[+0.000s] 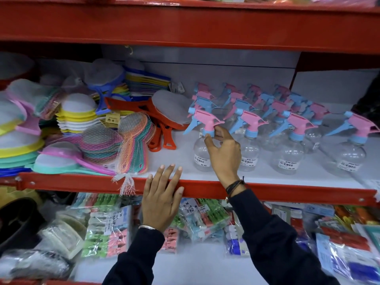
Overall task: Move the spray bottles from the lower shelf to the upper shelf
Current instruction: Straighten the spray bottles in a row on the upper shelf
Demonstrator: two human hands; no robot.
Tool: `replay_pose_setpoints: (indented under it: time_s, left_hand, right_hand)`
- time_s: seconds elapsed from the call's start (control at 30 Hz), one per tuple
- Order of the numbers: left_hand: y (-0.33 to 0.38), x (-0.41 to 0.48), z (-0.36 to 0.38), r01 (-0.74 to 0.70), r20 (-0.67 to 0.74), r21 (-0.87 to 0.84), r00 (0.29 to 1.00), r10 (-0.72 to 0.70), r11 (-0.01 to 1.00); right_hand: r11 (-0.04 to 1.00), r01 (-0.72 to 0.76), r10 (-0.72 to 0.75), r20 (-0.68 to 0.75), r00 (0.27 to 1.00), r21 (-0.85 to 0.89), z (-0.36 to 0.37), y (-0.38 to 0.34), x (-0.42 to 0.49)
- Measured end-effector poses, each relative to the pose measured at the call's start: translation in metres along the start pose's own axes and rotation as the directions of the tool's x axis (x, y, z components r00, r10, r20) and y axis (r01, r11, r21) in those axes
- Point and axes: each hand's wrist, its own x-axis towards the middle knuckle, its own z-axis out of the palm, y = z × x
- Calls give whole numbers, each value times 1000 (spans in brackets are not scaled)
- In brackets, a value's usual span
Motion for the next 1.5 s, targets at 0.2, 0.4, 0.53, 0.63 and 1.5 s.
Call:
replay_pose_setpoints:
  time_s: [0.2, 0.4, 0.53, 0.63, 1.5]
  left_hand:
    - [26, 20, -13, 184, -15, -117, 982, -187, 976]
    - [39, 62, -18, 207, 293, -121, 942, -164, 971]
    - [41, 74, -20, 194, 392, -116, 910, -134, 974]
    - [40, 74, -20, 209, 402, -149, 906, -134, 966]
    - [149, 96, -1, 375, 539, -558, 842, -20, 740]
  right_hand:
    - [995, -33, 19, 143, 989, 97, -13, 16, -15]
    - [994, -108, 100, 296, 950, 11, -35, 21, -22]
    - [996, -89, 89, 323, 942, -14, -33, 19, -20]
    - [997, -72, 66, 338, 939, 6, -33, 20, -20]
    - [987, -145, 120, 300, 946, 62, -123, 68, 7]
